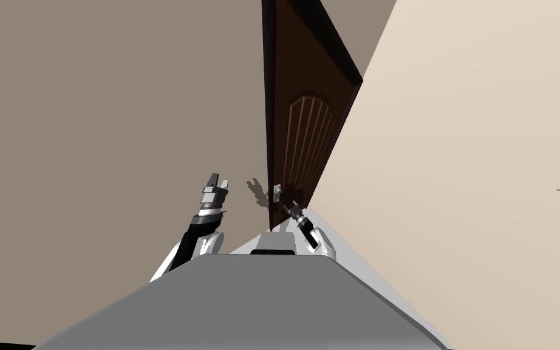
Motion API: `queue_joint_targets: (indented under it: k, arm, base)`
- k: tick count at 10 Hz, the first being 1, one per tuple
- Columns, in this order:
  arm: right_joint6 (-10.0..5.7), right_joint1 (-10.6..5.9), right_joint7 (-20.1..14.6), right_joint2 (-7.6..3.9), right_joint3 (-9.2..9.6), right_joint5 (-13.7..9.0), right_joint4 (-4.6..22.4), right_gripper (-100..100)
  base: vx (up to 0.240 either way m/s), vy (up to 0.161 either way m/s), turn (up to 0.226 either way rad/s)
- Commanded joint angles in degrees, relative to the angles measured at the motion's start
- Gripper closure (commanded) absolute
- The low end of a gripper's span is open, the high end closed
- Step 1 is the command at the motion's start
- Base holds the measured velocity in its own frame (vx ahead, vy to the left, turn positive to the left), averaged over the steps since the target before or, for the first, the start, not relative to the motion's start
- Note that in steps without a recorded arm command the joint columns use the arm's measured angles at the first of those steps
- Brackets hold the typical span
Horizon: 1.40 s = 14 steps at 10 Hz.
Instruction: Pull the door open
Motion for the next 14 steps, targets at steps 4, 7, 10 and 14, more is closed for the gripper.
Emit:
queue_joint_targets:
  k: [4, 7, 10, 14]
  arm:
    - [0.14, -0.63, 0.6, 0.12, -0.46, 0.3, 0.9, -100]
    - [1.13, -2.36, 2.4, 0.87, -2.46, -0.2, 2.7, -100]
    - [2.85, -5.36, 5.4, 2.38, -5.93, -0.9, 5.9, -100]
    - [4.85, -8.85, 9.0, 4.62, -9.98, -1.8, 9.5, -100]
  base:
    - [0.014, -0.003, 0.03]
    - [-0.217, -0.055, 0.167]
    - [-0.13, 0.008, 0.295]
    - [0.042, 0.01, 0.222]
